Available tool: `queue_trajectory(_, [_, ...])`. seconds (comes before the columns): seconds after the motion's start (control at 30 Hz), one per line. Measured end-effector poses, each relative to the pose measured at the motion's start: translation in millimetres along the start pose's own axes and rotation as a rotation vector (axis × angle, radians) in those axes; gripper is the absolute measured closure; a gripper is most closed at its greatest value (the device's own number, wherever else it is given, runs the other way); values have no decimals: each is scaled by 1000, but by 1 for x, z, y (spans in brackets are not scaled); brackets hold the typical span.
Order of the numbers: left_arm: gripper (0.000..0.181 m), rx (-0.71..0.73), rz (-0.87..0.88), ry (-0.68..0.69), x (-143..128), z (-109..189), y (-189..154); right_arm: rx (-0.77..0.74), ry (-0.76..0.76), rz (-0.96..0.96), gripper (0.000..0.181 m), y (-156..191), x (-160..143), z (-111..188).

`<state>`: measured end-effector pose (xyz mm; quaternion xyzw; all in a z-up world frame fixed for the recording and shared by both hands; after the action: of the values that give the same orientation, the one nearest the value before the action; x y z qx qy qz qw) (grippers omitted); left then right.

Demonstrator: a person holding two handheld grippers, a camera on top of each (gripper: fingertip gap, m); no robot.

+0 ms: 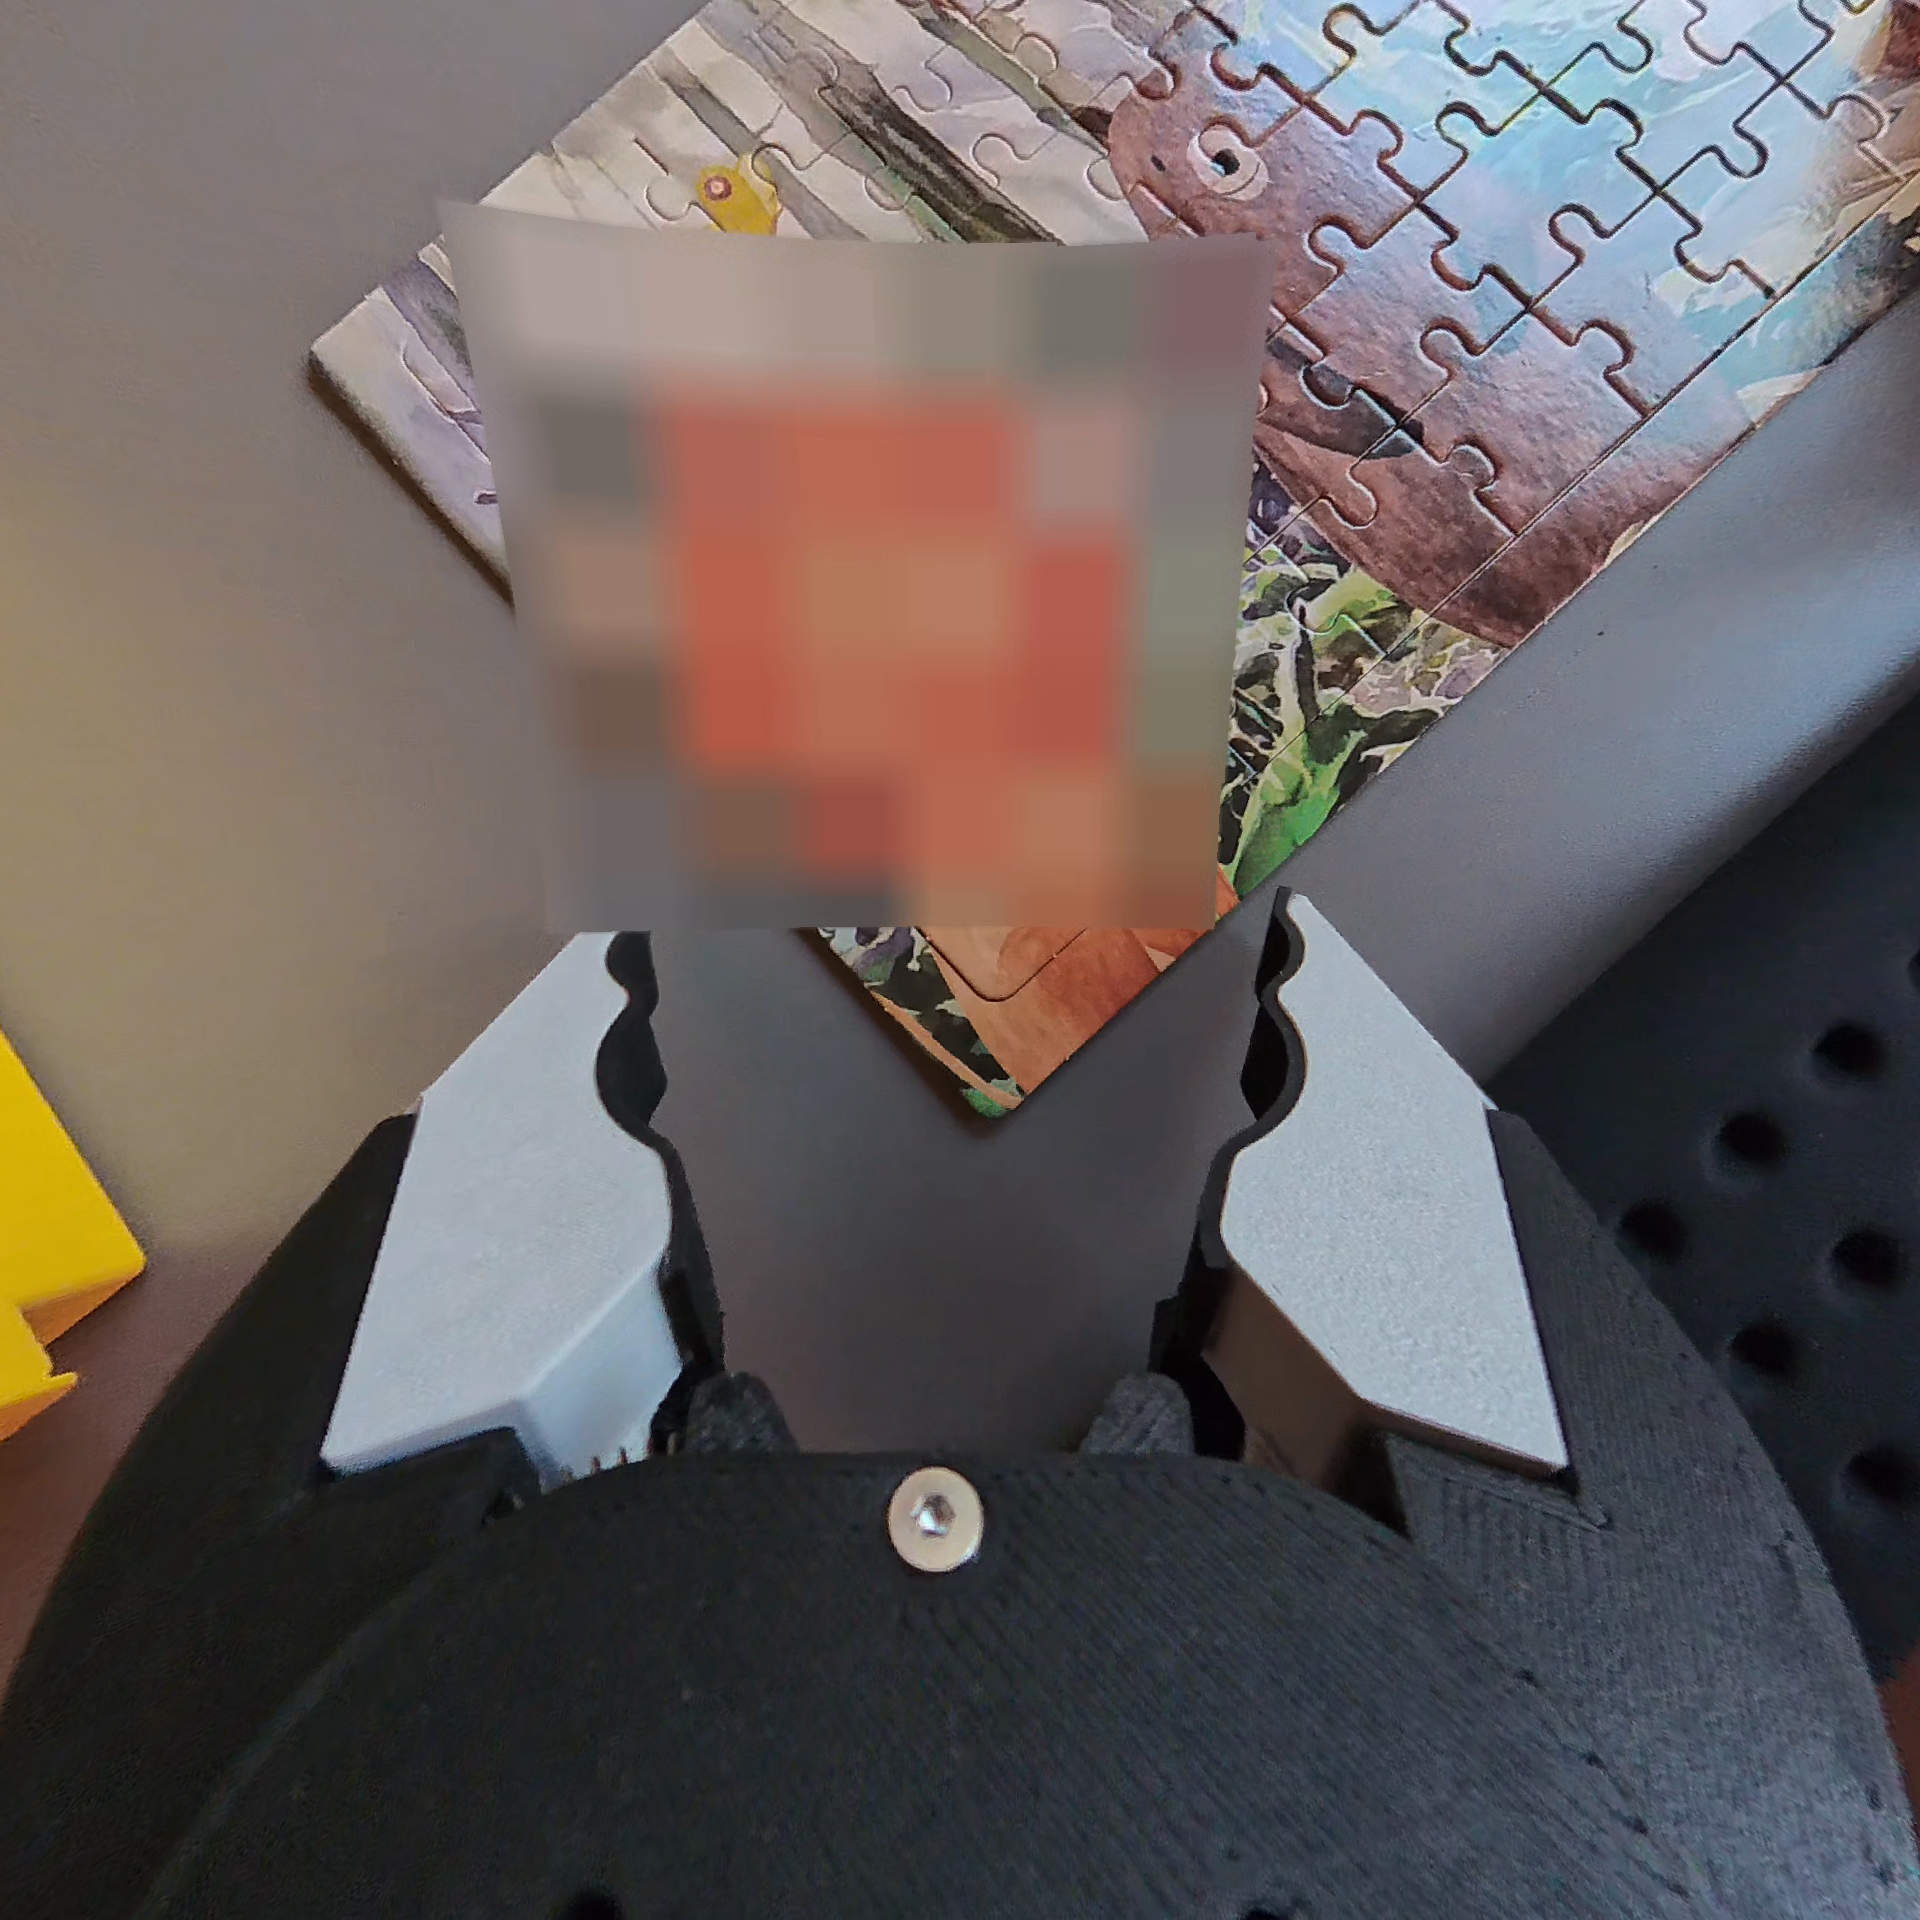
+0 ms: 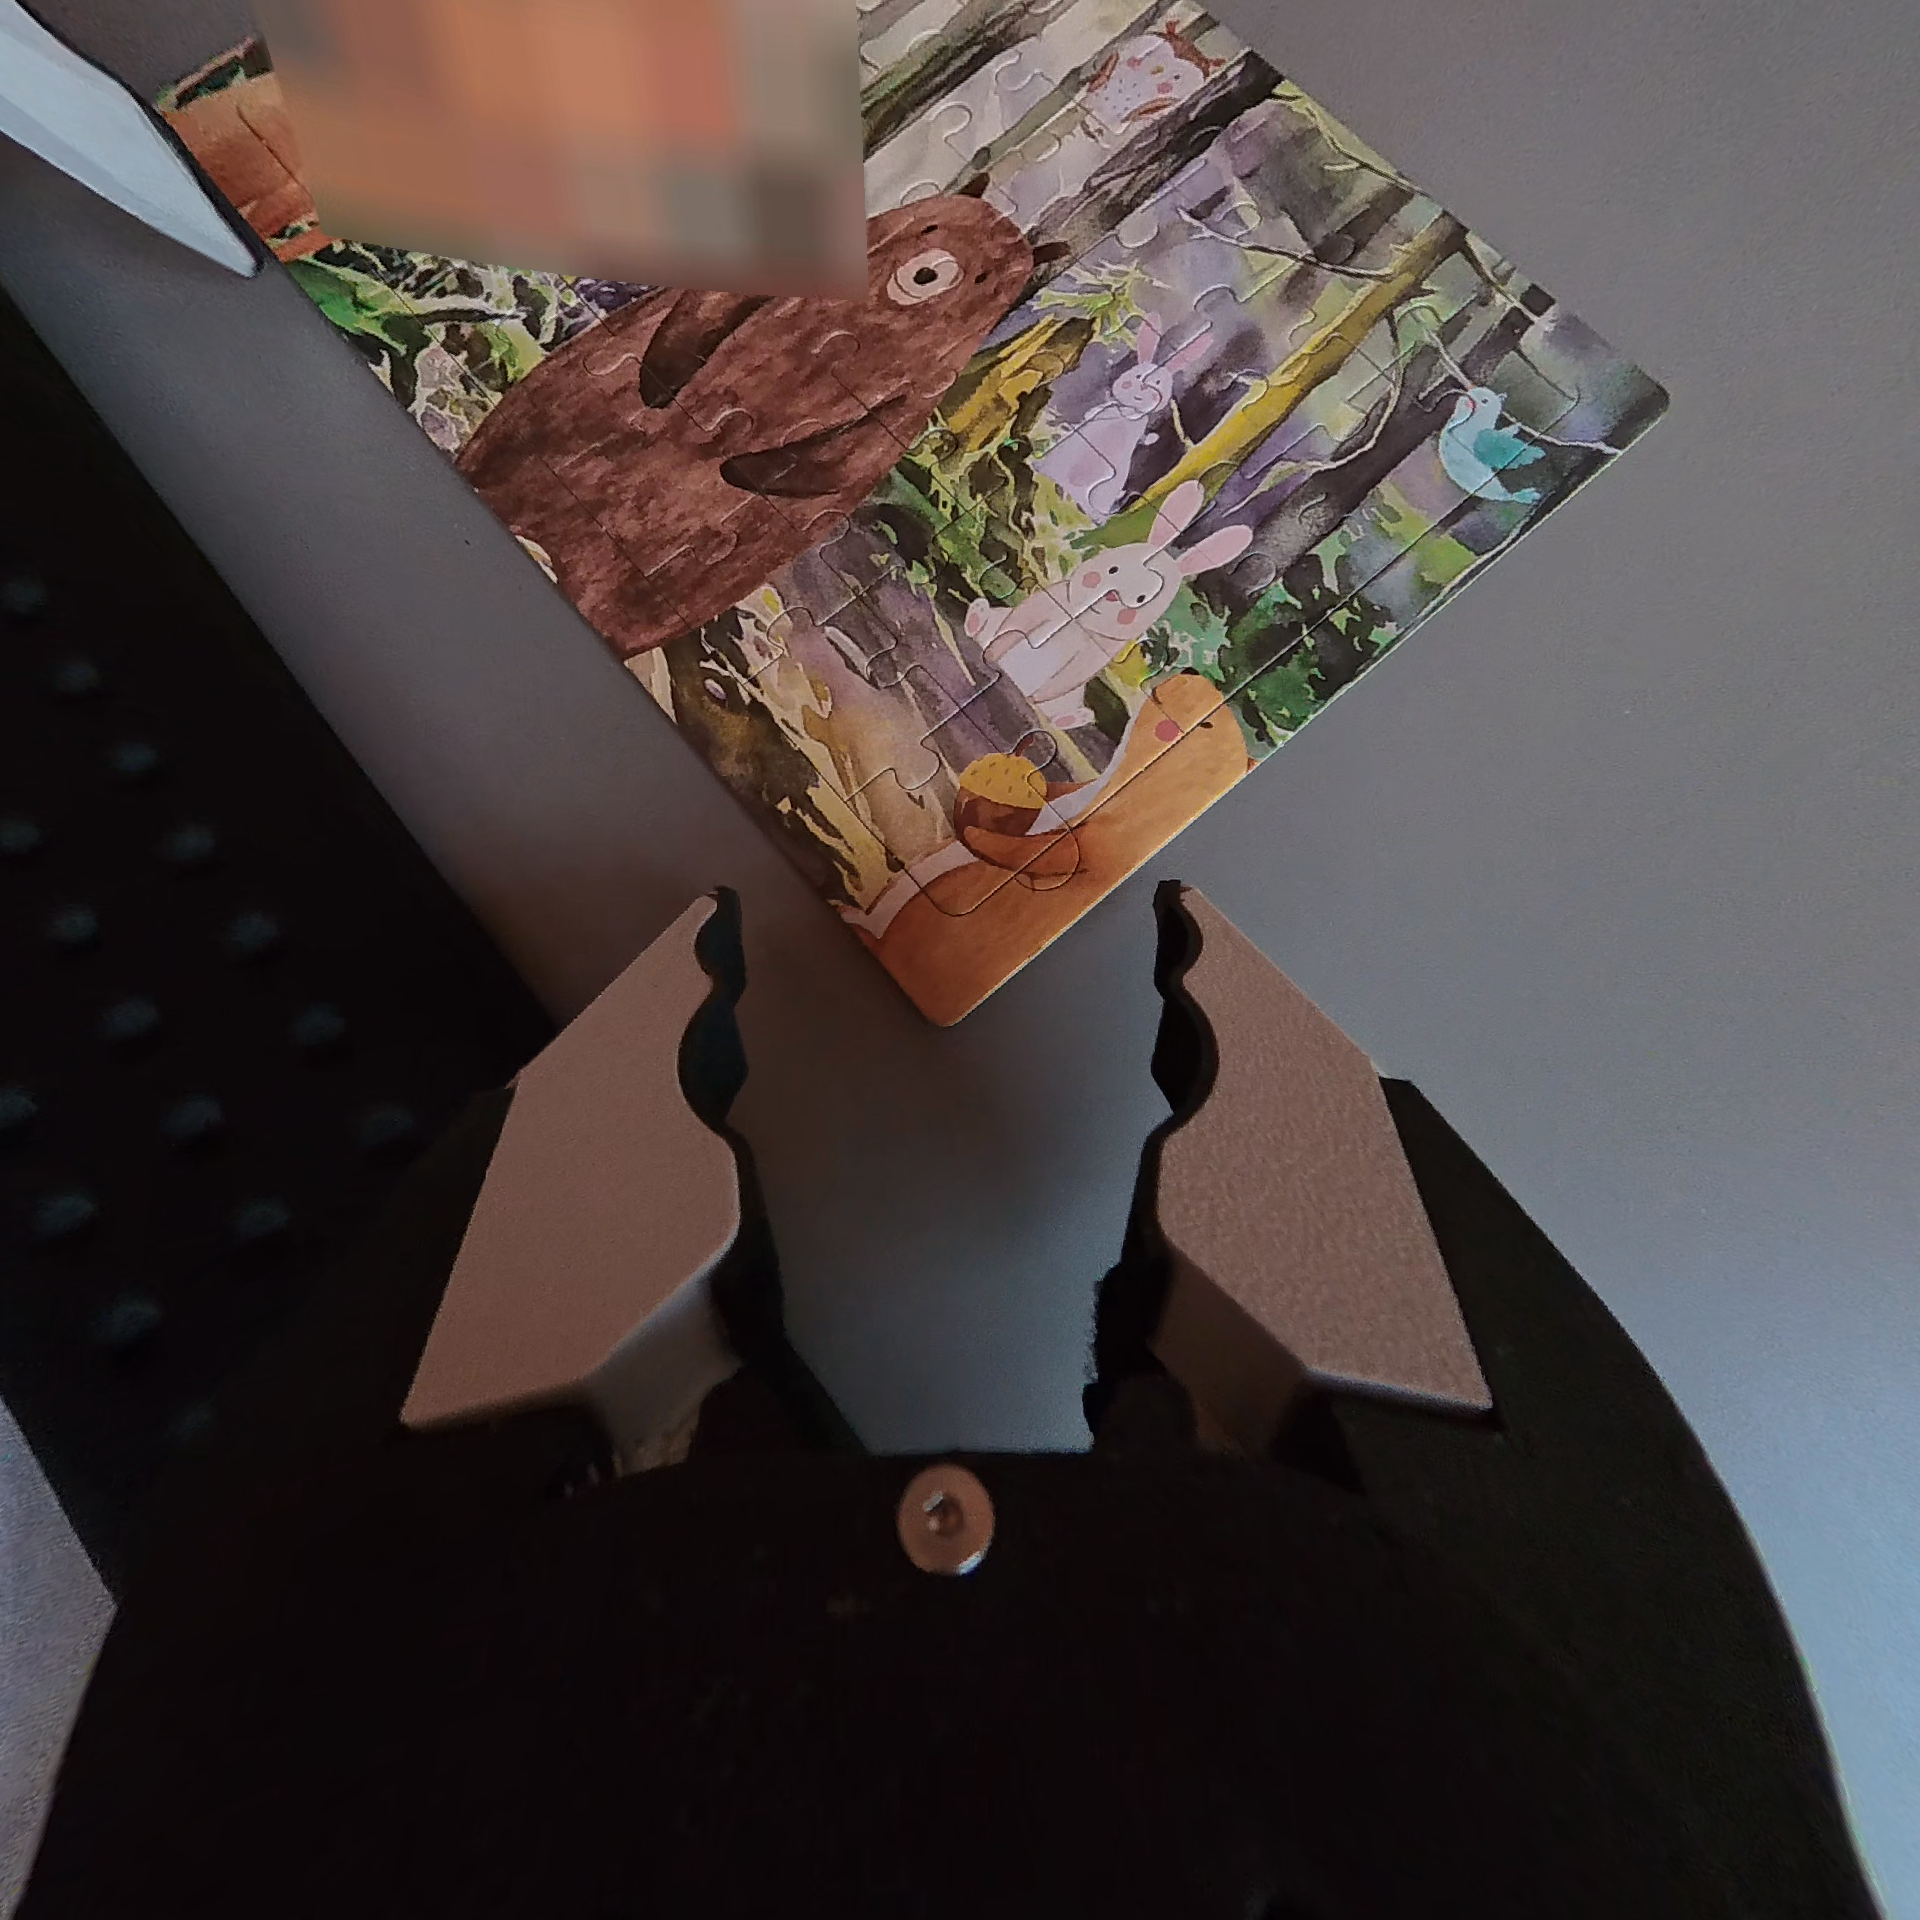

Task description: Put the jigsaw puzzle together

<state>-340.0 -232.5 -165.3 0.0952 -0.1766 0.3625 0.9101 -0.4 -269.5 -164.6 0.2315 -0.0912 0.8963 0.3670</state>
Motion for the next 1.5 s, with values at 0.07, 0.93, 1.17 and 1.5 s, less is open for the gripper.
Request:
queue_trajectory(0.07, [67,-11,-3,3,-1,-2,-2,-13,14,11,104,1,0,-1])
queue_trajectory(0.93, [74,-43,-28,3,3,-9,-4,-12,46,1,120,-3,3,-7])
queue_trajectory(1.17, [81,-47,-42,-5,5,-8,-6,-11,46,3,123,-3,4,-8])
queue_trajectory(1.5, [81,-49,-49,5,8,-12,-6,-16,43,-4,123,-2,4,-7])
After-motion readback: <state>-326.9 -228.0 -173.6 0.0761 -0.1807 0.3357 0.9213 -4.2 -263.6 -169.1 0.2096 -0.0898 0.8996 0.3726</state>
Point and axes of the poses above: each gripper's, where its closed fingertips meet, z back along the fingers, x out of its top, y = z × x across the jaws, the point moved 10 cm from there along z, back along the fingers, and after that the axes turned 15 degrees about y, right-handed, at the moved point
